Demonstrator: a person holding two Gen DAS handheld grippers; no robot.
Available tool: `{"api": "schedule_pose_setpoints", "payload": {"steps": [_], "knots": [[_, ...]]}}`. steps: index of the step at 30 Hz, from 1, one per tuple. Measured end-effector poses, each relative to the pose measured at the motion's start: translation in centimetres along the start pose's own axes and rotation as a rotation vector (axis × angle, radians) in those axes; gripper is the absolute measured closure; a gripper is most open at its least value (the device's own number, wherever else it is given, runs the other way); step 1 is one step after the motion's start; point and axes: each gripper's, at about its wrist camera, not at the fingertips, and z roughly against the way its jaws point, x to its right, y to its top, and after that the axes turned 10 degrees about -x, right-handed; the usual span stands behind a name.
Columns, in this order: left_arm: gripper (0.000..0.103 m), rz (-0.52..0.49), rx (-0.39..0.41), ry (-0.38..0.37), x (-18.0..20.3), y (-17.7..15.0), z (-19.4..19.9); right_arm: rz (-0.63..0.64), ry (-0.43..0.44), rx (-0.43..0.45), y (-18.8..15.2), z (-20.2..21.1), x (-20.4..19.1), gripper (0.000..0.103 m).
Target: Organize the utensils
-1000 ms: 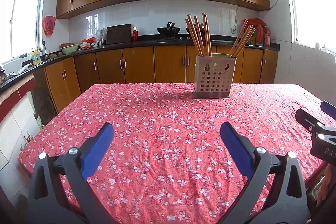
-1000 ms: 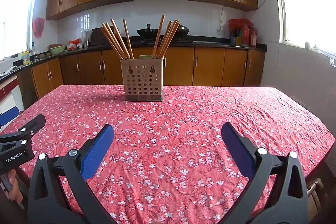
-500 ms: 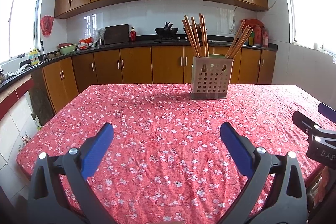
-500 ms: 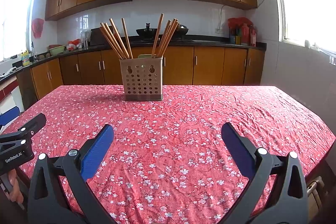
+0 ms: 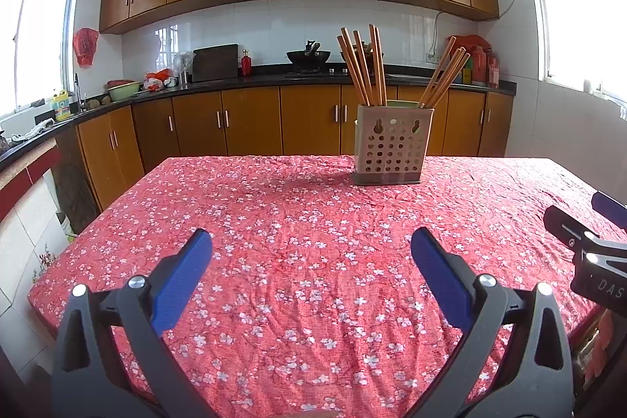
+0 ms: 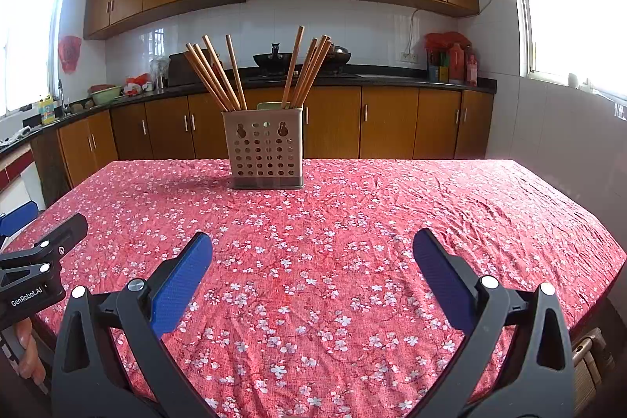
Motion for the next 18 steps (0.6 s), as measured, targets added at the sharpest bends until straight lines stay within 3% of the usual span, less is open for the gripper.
{"api": "schedule_pose_setpoints", "payload": {"steps": [18], "knots": [[0.004,-0.001,-0.001,-0.001,-0.03,0.06,-0.02,-0.004,0.001,-0.005,0.06,-0.08,0.0,0.002]]}}
